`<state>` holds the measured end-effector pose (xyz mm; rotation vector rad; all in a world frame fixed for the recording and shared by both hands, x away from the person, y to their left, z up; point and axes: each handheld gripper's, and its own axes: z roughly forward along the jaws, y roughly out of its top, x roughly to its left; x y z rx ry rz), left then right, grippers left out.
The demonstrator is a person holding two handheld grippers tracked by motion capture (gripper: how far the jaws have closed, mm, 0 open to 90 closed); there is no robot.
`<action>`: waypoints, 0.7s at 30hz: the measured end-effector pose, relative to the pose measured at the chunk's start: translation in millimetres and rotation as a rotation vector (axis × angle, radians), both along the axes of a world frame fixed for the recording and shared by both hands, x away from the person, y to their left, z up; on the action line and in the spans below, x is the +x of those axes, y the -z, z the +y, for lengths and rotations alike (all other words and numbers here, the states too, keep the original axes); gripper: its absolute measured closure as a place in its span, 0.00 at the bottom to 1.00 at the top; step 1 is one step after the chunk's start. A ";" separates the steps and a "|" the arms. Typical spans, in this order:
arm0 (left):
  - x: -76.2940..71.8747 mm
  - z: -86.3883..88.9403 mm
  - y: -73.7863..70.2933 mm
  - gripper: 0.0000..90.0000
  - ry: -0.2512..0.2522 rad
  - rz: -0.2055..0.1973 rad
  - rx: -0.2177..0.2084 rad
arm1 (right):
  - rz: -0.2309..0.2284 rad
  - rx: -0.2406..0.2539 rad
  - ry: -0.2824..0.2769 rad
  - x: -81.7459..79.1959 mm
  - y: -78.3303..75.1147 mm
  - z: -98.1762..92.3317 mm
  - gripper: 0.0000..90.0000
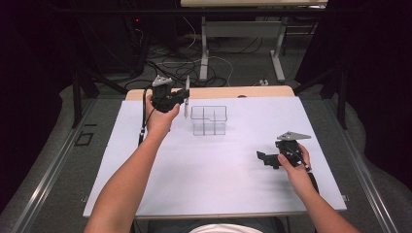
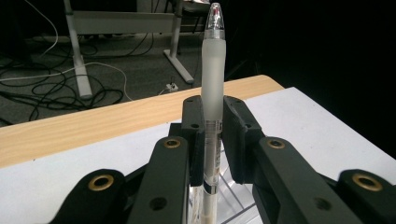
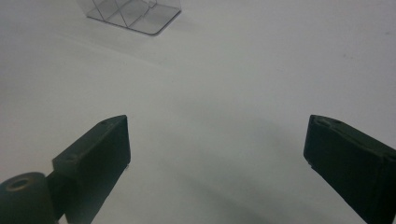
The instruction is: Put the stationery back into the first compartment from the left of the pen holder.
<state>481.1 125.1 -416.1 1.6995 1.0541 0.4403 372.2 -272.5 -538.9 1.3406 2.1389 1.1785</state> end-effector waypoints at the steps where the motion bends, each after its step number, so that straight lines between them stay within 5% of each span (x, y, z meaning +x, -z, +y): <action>1: 0.5 -1.5 0.0 0.89 0.003 -0.002 0.005 | 0.002 0.003 0.002 -0.1 -0.1 0.6 0.08; 8: 3.3 -12.2 3.5 0.89 -0.004 -0.008 -0.019 | 0.002 0.006 0.002 -0.3 -0.3 0.7 0.08; 21: 11.0 -23.8 16.6 0.89 -0.023 0.016 0.013 | 0.002 0.003 -0.002 0.7 1.5 0.9 0.08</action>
